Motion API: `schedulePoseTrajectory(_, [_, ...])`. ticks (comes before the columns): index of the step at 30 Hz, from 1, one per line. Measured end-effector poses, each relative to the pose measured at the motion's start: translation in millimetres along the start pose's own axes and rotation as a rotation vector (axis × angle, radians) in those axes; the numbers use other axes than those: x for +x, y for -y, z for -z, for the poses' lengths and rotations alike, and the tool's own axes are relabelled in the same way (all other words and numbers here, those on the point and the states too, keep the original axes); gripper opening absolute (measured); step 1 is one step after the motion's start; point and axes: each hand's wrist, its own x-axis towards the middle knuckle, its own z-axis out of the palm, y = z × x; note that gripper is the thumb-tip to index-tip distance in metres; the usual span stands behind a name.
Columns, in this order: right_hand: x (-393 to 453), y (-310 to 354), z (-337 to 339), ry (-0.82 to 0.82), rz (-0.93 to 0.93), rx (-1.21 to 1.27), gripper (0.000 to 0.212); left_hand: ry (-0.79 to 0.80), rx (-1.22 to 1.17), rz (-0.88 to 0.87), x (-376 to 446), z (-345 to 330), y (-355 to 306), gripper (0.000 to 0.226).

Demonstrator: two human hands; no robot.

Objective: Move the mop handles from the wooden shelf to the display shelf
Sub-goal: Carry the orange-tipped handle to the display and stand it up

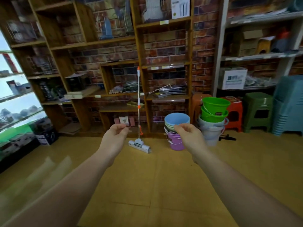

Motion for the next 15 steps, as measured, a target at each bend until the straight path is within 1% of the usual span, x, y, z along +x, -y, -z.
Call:
schedulePoseTrajectory(3, [38.8,-2.6,-31.3,0.039,-0.012,-0.007,0.045,-0.021,0.016,0.008,41.5,-2.7,10.4,0.035])
schedulePoseTrajectory(6, [88.4,-2.5,-67.9,0.085,0.010,-0.029,0.045,-0.041,-0.017,0.011,96.6,-6.8,23.4,0.034])
schedulePoseTrajectory(11, [195.2,12.2,-130.9,0.111,0.046,-0.085,0.047,-0.024,-0.057,0.019,214.3,-8.6,42.8,0.034])
schedulePoseTrajectory(15, [282.6,27.4,-173.9,0.103,0.047,-0.098,0.045,-0.016,-0.037,0.029,315.1,-10.0,44.6,0.034])
